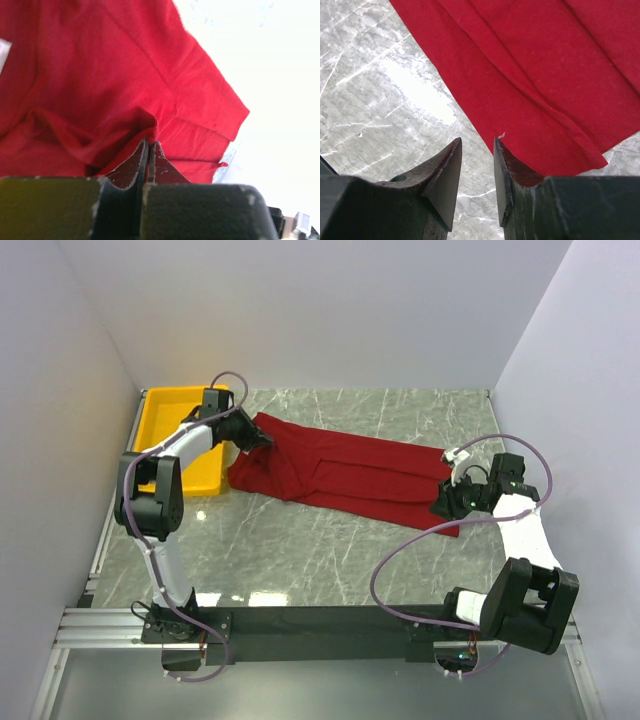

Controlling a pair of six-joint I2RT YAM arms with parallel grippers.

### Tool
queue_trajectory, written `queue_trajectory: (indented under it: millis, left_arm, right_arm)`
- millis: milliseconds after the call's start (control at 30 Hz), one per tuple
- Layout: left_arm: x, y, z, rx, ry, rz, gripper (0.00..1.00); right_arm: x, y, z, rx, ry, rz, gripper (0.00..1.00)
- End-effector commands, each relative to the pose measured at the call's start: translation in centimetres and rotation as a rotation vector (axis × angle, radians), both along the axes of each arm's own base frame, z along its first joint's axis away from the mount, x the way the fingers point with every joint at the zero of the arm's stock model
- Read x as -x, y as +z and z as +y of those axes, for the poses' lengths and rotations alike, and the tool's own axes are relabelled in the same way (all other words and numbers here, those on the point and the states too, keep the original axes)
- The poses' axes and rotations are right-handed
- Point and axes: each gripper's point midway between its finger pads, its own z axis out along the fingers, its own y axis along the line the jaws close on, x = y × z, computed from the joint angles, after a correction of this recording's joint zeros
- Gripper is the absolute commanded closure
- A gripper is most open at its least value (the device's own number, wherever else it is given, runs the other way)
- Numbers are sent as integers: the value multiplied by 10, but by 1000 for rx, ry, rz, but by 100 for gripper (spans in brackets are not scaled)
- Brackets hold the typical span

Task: Fold and stack the t-shirts
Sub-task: Fold the tshirt

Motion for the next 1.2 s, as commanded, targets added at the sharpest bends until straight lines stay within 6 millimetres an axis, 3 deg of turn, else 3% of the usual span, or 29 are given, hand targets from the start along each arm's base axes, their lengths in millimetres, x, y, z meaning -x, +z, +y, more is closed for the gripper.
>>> queue_trajectory:
  millis: [0, 667, 700, 833, 1000, 1100, 1167]
  left_arm:
    - [-24, 44, -7, 69, -17, -96, 99]
    - [-63, 30, -7, 176, 41, -66, 99]
    - [-66, 31, -7, 181, 42, -70, 97]
    - [-82, 29, -7, 193, 49, -76, 68]
    - [-109, 51, 0, 147, 74, -148, 49]
    - [-114, 61, 7, 81, 65, -190, 48]
    - [-108, 65, 9, 32, 30, -212, 48]
  right_arm:
    - [-5, 7, 3, -12, 5, -46, 61]
    - [-6, -3, 3, -22, 2, -13, 62]
    - [-6, -3, 3, -22, 4, -13, 62]
    - [-6, -3, 4, -23, 5, -13, 62]
    - [-6, -3, 3, -23, 7, -8, 63]
    - [-6, -3, 3, -22, 8, -8, 63]
    - [-5, -4, 4, -20, 16, -5, 63]
